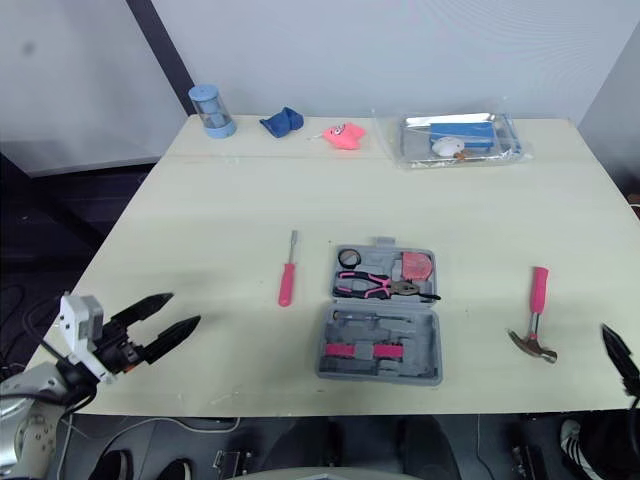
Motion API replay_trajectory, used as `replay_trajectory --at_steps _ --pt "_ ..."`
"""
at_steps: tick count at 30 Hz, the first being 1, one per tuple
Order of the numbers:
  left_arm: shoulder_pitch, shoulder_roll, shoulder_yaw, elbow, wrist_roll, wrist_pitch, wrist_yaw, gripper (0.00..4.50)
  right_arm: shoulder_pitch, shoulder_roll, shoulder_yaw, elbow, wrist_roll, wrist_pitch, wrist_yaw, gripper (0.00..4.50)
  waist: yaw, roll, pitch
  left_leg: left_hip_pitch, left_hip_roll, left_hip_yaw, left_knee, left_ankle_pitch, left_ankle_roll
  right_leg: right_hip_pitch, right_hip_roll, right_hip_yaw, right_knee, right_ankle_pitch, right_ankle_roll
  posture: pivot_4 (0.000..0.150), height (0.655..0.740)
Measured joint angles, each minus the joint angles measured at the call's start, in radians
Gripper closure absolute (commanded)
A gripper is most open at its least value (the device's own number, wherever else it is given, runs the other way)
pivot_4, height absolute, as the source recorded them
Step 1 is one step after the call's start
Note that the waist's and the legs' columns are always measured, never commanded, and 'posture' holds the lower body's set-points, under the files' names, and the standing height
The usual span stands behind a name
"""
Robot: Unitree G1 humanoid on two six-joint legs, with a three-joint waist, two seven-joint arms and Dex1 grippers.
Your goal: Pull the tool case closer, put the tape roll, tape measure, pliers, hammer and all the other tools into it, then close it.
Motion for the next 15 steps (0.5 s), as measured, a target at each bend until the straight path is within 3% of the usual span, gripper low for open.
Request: replay_trajectory --at_steps 15 --pt "0.06 -0.017 0.036 0.009 0.007 -0.042 0.015 0.0 -0.03 -0.031 -0.003 0.145 -0.012 -0.056 0.063 0.05 0.001 0.004 -0.003 0.0 0.0 0.0 0.0 0.0 0.001 0.0 -0.004 -0.001 0.0 -0.001 -0.002 0.15 0.74"
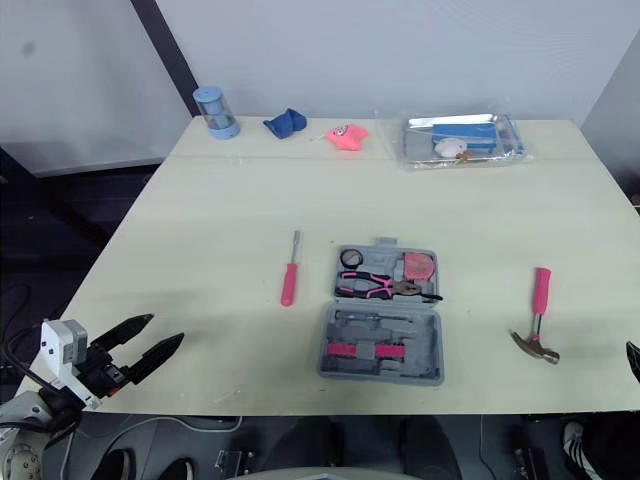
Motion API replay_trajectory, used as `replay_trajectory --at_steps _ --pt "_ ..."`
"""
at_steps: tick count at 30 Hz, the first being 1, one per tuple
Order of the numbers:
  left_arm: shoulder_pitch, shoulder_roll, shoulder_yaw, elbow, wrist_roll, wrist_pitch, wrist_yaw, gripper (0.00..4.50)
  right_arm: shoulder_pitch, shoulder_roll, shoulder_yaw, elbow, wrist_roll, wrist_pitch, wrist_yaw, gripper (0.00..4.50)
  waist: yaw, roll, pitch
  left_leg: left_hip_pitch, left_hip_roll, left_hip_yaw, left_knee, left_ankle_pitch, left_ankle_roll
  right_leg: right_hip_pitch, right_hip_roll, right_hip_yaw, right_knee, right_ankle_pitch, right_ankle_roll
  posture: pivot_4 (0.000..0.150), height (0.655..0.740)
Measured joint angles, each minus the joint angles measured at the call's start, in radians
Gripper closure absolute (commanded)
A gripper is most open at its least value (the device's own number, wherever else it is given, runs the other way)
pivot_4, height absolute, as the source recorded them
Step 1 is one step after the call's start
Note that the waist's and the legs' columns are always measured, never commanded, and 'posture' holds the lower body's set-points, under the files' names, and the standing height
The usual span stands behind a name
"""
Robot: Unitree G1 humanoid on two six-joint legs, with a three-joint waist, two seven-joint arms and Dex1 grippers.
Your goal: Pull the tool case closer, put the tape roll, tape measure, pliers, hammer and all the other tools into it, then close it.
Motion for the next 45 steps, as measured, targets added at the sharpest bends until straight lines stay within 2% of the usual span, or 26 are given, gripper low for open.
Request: replay_trajectory --at_steps 10,23,27,39,45 --pt "-0.003 -0.009 -0.003 -0.049 -0.004 0.017 0.006 0.0 0.008 -0.001 0.006 -0.025 -0.003 0.001 0.017 0.05 -0.001 0.001 0.0 0.0 0.0 0.0 0.0 0.0 0.0 0.0 -0.001 0.0 0.0 -0.001 -0.001 0.15 0.74" --pt "-0.062 -0.039 -0.077 -0.22 -0.014 0.108 0.081 0.0 -0.01 -0.027 0.14 -0.379 0.078 0.146 0.043 0.05 0.001 0.002 -0.001 -0.001 0.0 -0.001 0.0 0.0 0.0 0.0 -0.002 -0.001 -0.001 0.001 0.002 0.15 0.74" --pt "-0.068 -0.072 -0.106 -0.272 -0.01 0.139 0.149 0.0 -0.011 -0.038 0.211 -0.487 0.109 0.206 0.056 0.05 0.003 0.002 0.0 -0.001 0.0 -0.001 0.0 0.0 0.0 0.0 -0.002 -0.001 -0.001 0.001 0.002 0.15 0.74" --pt "-0.107 -0.221 -0.232 -0.483 0.049 0.287 0.498 0.0 -0.057 -0.107 0.374 -0.745 0.179 0.339 0.07 0.05 0.02 0.001 0.0 -0.001 0.0 -0.002 0.0 0.0 0.0 0.0 0.0 -0.002 -0.001 0.001 0.003 0.15 0.74" --pt "-0.111 -0.209 -0.241 -0.491 0.055 0.296 0.52 0.0 -0.067 -0.12 0.392 -0.751 0.175 0.339 0.089 0.05 0.022 0.001 0.0 -0.001 -0.001 -0.002 0.0 0.0 0.0 0.0 0.002 -0.002 -0.001 0.001 0.003 0.15 0.74"
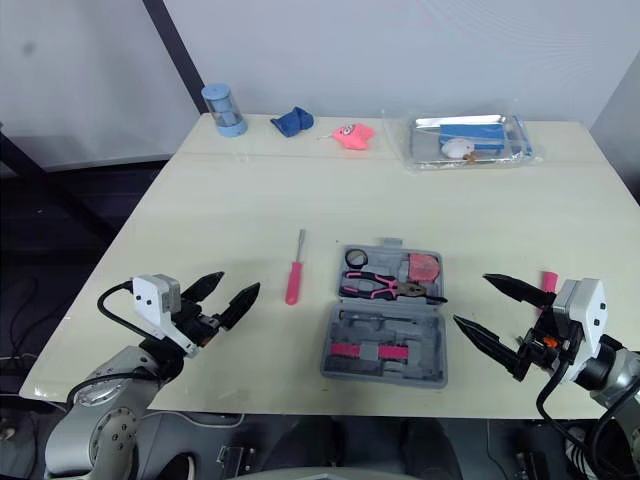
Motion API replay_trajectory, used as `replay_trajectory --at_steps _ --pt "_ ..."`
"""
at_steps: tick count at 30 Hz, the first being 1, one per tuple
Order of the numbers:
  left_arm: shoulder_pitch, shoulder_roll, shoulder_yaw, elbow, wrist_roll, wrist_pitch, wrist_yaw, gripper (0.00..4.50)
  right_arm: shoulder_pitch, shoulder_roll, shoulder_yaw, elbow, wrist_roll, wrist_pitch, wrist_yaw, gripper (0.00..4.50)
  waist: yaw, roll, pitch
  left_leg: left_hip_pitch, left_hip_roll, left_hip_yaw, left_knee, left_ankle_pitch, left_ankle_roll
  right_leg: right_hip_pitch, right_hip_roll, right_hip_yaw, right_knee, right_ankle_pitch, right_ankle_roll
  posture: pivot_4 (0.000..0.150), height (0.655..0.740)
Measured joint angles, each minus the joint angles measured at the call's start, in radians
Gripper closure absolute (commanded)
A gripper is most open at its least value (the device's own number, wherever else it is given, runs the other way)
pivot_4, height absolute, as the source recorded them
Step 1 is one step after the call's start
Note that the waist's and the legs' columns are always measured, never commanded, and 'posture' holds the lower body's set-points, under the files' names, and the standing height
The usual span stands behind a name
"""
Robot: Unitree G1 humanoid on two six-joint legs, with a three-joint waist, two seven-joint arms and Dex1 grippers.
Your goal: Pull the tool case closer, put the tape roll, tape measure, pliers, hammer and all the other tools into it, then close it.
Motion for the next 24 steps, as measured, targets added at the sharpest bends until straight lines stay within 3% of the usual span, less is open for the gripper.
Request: replay_trajectory --at_steps 7,12,16,24 --pt "0.003 0.07 0.004 0.004 -0.017 -0.037 -0.123 0.0 0.013 -0.005 0.0 0.017 -0.01 -0.01 0.023 0.05 0.0 0.0 0.0 0.0 0.0 0.0 0.0 0.0 0.0 0.0 0.004 0.0 0.0 0.0 0.0 0.15 0.74" --pt "0.023 0.237 -0.017 0.016 -0.05 -0.123 -0.442 0.0 0.071 0.017 -0.028 0.048 -0.039 -0.037 0.021 0.05 0.002 0.0 0.001 0.0 0.0 0.0 0.0 0.0 0.0 0.0 0.005 -0.002 0.0 0.0 -0.001 0.15 0.74" --pt "-0.019 0.311 -0.048 0.082 -0.046 -0.199 -0.627 0.0 0.103 0.043 -0.051 0.068 -0.064 -0.054 0.0 0.05 0.0 0.0 0.001 0.001 0.0 0.002 0.0 0.0 0.0 0.0 0.006 -0.002 0.0 0.0 -0.001 0.15 0.74" --pt "-0.138 0.385 -0.09 0.192 -0.046 -0.27 -0.85 0.0 0.158 0.117 -0.094 0.066 -0.105 -0.052 -0.116 0.05 0.001 0.001 0.001 0.0 0.0 0.001 0.0 0.0 0.0 0.0 0.007 -0.002 0.0 0.0 0.0 0.15 0.74"
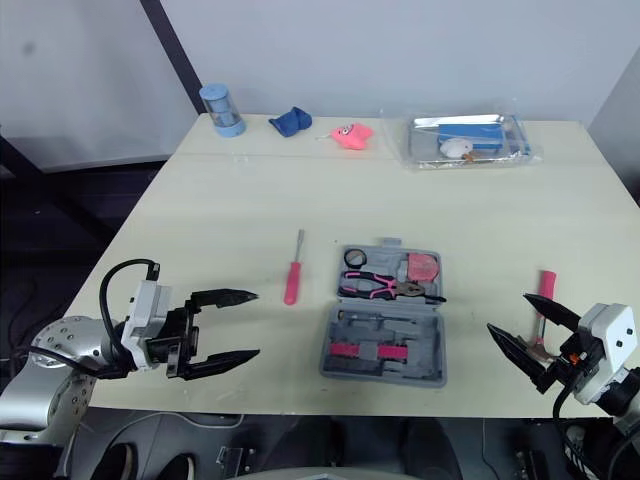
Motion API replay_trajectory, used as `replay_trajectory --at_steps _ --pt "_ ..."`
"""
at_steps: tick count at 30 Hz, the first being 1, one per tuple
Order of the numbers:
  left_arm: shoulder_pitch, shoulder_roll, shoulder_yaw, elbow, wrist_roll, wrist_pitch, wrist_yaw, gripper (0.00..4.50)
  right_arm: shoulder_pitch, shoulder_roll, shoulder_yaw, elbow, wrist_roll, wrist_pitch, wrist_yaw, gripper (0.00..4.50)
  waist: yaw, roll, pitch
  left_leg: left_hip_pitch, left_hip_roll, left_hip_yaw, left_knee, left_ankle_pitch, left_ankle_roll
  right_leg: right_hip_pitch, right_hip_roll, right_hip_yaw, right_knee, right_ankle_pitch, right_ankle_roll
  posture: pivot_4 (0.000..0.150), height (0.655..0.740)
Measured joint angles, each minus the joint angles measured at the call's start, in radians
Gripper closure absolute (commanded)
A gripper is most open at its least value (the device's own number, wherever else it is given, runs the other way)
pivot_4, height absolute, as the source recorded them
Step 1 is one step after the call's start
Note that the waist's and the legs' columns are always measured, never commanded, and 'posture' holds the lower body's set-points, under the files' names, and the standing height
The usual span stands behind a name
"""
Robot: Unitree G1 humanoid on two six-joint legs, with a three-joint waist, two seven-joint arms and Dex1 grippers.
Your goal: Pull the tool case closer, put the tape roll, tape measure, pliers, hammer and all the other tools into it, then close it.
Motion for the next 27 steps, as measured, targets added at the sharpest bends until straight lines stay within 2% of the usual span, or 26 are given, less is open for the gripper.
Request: replay_trajectory --at_steps 4,12,27 --pt "-0.064 0.015 -0.011 0.066 0.001 -0.029 -0.079 0.0 0.044 0.05 -0.026 -0.037 -0.001 0.015 -0.082 0.05 -0.001 0.0 0.0 0.0 0.0 0.0 0.0 0.0 0.0 0.0 0.0 0.0 0.0 0.0 0.0 0.15 0.74" --pt "-0.127 0.019 -0.045 0.127 0.001 -0.046 -0.135 0.0 0.112 0.133 -0.029 -0.064 -0.009 0.017 -0.169 0.05 -0.002 0.001 0.001 0.0 0.0 0.0 0.0 0.0 0.0 0.0 0.001 0.001 0.0 0.0 0.0 0.15 0.74" --pt "-0.166 0.033 -0.052 0.153 0.001 -0.058 -0.149 0.0 0.135 0.157 -0.028 0.007 -0.065 -0.055 -0.153 0.05 -0.002 0.001 0.001 0.0 0.0 0.001 0.0 0.0 0.0 0.0 0.001 0.001 0.0 0.0 0.0 0.15 0.74"
